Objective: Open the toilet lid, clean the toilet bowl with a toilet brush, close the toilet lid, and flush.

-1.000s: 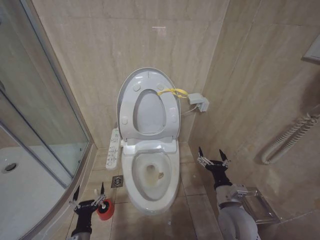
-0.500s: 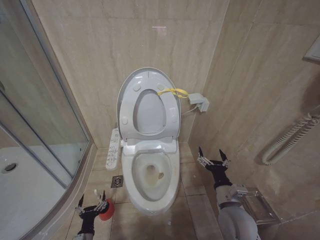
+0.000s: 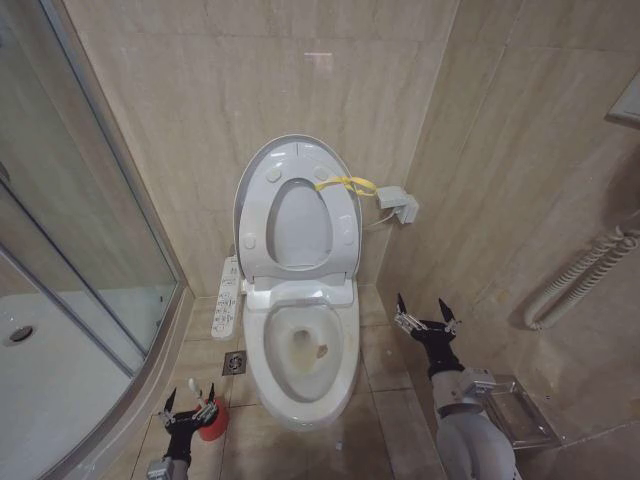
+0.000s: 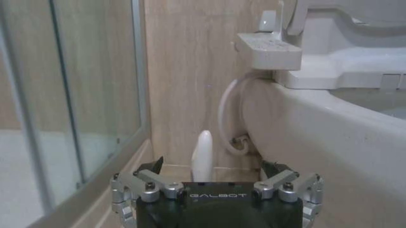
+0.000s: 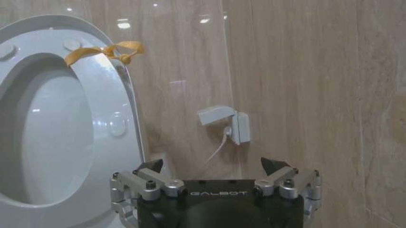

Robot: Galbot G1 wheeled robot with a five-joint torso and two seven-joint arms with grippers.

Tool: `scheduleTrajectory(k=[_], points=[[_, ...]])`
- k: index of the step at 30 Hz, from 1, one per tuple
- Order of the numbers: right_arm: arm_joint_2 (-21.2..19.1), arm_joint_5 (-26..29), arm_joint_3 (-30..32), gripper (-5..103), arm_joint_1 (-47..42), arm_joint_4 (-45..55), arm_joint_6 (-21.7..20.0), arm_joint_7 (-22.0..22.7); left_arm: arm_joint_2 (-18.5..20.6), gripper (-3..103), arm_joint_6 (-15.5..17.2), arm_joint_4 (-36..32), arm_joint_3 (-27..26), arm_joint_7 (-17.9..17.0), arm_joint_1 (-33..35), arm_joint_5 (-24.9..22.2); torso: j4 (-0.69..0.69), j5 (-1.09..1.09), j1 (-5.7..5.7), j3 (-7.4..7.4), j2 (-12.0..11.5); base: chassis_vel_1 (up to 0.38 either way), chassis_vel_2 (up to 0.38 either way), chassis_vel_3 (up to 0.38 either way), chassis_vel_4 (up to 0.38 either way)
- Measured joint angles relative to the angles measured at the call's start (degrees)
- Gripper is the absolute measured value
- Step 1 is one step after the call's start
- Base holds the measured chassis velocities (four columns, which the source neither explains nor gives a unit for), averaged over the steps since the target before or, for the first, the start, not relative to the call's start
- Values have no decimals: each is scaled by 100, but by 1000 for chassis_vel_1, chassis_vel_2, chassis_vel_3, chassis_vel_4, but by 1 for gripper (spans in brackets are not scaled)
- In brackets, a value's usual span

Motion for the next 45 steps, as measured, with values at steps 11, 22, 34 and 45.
scheduleTrajectory(k=[11, 22, 34, 45], points=[[0, 0, 0, 100, 0, 0, 0, 0, -14, 100, 40, 733, 77, 271, -467, -180, 2, 0, 0, 0, 0, 0, 0, 0, 0], [0, 0, 0, 100, 0, 0, 0, 0, -31, 96, -76, 999, 52, 451, -641, -61, 1, 0, 0, 0, 0, 0, 0, 0, 0], [0, 0, 0, 100, 0, 0, 0, 0, -42, 47, -220, 1360, -49, 679, -774, 28, 1, 0, 0, 0, 0, 0, 0, 0, 0], [0, 0, 0, 100, 0, 0, 0, 0, -59, 17, -317, 1171, -76, 715, -671, 54, 2, 0, 0, 0, 0, 0, 0, 0, 0]])
